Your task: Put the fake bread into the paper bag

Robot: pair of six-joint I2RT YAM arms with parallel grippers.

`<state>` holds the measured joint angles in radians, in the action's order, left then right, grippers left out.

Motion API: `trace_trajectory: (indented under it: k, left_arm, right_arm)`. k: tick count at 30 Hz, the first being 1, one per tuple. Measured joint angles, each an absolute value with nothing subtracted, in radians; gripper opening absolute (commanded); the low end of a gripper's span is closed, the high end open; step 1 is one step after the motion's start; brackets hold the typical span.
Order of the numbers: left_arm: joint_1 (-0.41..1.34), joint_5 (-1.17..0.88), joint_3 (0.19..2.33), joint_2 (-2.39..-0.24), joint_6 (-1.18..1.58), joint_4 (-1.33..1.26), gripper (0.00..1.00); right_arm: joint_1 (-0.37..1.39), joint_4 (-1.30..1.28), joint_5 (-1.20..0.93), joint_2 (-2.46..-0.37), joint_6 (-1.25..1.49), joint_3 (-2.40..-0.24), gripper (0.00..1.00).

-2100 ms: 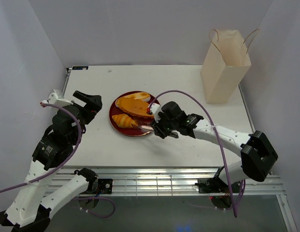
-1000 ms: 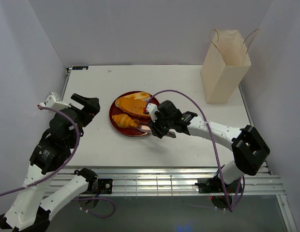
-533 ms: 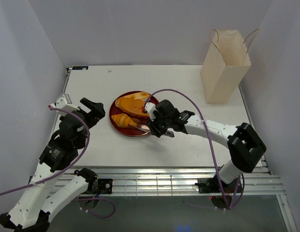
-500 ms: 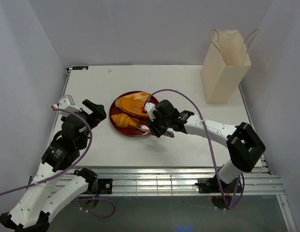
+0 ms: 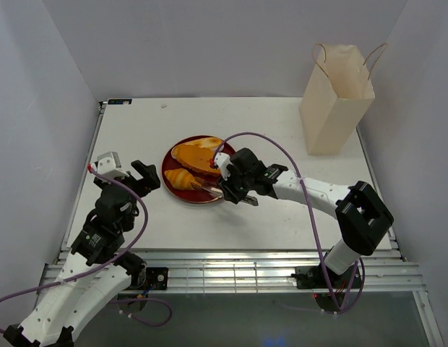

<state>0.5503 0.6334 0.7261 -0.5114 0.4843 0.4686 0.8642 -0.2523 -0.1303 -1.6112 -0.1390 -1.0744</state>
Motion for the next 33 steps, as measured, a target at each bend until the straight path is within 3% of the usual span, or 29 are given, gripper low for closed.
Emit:
trace_trajectory:
  k: [13,33]
  left_arm:
    - [0.550,0.636,0.711,-0.524,0.449,0.440,0.98]
    - [0.550,0.696,0.699,-0.538,0.434,0.433,0.98]
  right_arm:
    - [0.864,-0.261,-0.130,-1.576,-0.130,-1.090,0.17]
    - [0.857,-0.322,-0.099,-1.332,-0.112,-1.090,0.08]
